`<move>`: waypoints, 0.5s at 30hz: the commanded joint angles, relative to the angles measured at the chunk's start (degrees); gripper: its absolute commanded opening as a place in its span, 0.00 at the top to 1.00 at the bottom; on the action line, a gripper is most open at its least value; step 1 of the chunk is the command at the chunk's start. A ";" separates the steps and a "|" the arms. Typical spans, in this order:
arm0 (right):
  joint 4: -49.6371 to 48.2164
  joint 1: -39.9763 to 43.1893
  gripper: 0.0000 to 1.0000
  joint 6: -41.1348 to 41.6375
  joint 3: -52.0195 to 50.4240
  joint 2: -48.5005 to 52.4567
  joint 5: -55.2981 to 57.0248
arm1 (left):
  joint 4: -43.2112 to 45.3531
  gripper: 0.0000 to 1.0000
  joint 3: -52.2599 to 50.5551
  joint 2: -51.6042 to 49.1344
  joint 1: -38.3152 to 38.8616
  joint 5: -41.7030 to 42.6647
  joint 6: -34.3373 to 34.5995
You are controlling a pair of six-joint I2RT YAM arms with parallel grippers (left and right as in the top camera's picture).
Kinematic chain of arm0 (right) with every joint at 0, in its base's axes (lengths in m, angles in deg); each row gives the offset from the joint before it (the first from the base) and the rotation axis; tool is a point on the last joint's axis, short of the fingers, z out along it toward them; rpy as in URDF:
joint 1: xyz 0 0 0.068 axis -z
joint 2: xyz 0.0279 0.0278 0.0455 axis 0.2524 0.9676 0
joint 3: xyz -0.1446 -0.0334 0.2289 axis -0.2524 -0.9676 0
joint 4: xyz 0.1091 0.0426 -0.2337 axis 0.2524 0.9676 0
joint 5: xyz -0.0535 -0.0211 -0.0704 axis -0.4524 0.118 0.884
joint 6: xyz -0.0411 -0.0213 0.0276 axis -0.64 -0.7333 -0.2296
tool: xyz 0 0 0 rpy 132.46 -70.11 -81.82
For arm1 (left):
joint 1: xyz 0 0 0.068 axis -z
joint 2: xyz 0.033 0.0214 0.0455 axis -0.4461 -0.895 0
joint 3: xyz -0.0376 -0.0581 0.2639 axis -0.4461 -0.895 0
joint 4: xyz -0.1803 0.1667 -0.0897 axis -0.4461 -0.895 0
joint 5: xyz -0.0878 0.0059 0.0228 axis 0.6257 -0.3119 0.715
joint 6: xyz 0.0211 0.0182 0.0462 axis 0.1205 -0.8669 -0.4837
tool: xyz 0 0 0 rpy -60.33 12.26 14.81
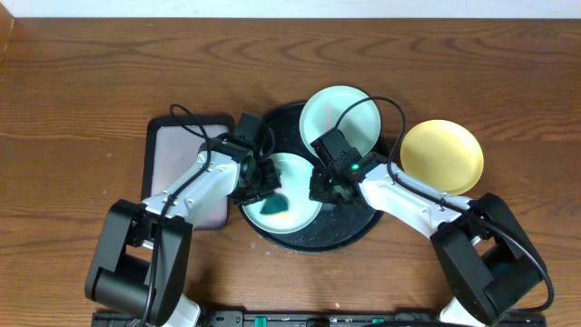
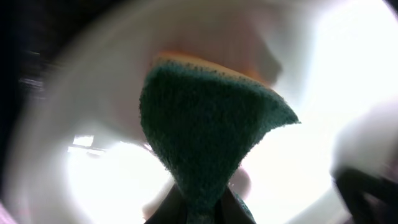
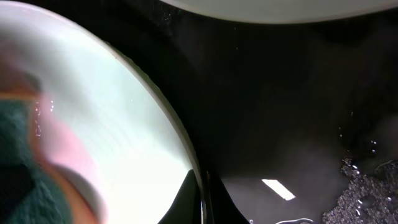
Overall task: Clean dirty plates on tray and stack at the side
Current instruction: 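Scrub the pale green plate with the sponge in the left gripper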
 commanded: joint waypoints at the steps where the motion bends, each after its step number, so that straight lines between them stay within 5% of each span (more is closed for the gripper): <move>1: -0.04 0.74 0.99 0.15 0.87 0.76 0.31 | 2.05 0.93 -0.26 -0.74 0.31 9.07 -3.69; 8: -0.02 0.74 0.99 0.15 0.87 0.76 0.31 | 8.66 0.93 -0.28 -0.76 0.28 -2.34 -3.45; 12: 0.00 0.74 0.99 0.13 0.87 0.76 0.31 | 6.14 0.93 -0.28 -0.76 0.28 -14.95 0.28; 15: 0.00 0.74 0.99 0.13 0.87 0.76 0.31 | 3.02 0.93 0.31 -0.37 0.31 -15.69 3.06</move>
